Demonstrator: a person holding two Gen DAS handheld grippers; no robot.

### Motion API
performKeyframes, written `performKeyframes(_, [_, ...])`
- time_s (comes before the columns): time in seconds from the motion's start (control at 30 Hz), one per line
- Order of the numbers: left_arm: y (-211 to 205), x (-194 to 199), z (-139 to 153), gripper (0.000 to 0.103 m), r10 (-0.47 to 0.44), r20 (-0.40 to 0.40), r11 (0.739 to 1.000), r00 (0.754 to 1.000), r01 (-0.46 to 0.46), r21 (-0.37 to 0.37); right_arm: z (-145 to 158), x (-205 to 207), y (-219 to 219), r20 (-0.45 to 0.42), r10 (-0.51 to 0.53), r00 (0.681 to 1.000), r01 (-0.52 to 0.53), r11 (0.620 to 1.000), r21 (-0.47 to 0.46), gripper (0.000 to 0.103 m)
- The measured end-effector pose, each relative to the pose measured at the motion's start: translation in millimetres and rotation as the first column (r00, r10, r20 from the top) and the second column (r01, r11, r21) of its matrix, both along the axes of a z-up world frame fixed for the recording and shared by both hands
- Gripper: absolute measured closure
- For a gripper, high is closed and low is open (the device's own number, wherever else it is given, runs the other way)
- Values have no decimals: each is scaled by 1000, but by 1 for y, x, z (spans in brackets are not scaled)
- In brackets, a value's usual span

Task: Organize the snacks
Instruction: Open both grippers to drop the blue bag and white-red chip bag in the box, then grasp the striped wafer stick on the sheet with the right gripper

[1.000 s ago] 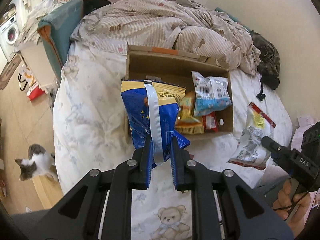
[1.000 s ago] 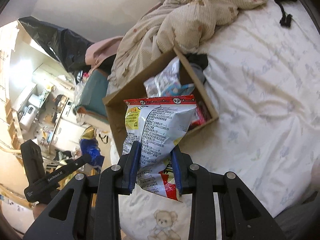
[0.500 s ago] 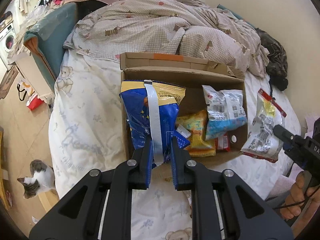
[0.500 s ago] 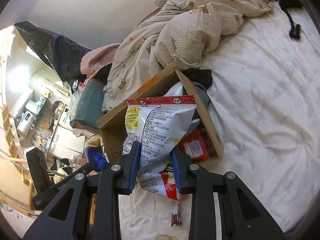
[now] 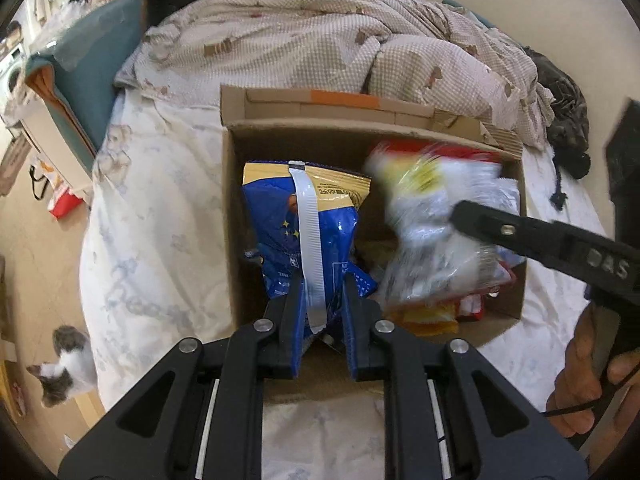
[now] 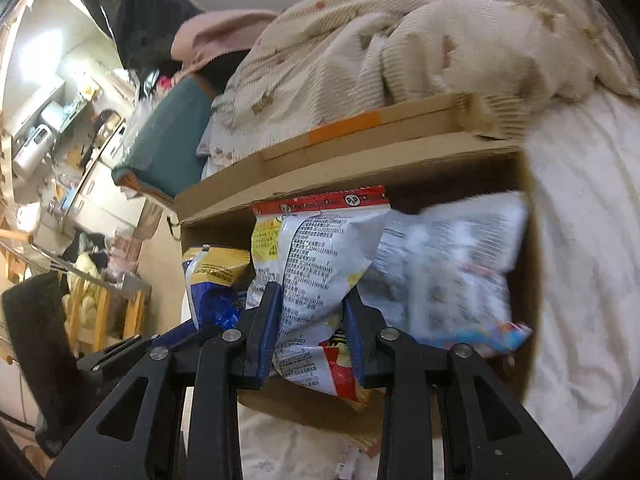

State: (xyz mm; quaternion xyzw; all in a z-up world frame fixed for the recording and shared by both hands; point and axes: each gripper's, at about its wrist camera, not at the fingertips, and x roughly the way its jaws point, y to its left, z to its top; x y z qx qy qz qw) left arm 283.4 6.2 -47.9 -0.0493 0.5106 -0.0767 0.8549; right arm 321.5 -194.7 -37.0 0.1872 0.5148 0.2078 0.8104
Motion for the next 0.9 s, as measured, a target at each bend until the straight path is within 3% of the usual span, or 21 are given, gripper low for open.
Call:
performKeyframes(0.03, [1,1,0,87,7,1,1000,1000,-7,0,-5,6,3,-28,7,1000,-6,1000,29,68])
performKeyframes(0.07, [2,1,0,78,13,-2,1000,1000,-13,-2,-10,9,4,-53,11,999,-9,999,50,63])
performKeyframes(0.1, [3,2,0,58,15,-5,1000,1000,-15,-7,-17,11,4,-85,14,996,-9,998,67,58])
performKeyframes(0.17, [7,0,3,31,34,6,999,999,-34,-21,-16,9,-1,-51,3,999,2,995,99,30])
performKeyframes(0.2, [8,-3,6,28,43,20,999,999,-43,-33,-13,7,-3,-30,-5,1000,9,994,112,27])
performKeyframes(0.37, [6,-7,17,28,34,76,999,997,-32,-35,5,0,-24,17,-32,999,29,987,160,26])
performKeyframes(0.77, [9,-15,15,28,43,73,998,996,-40,-53,14,-8,-47,11,-82,997,79,984,161,26])
performKeyframes(0.9, [13,-25,24,28,63,141,998,988,-58,-37,20,-15,-50,18,-89,996,86,984,154,26])
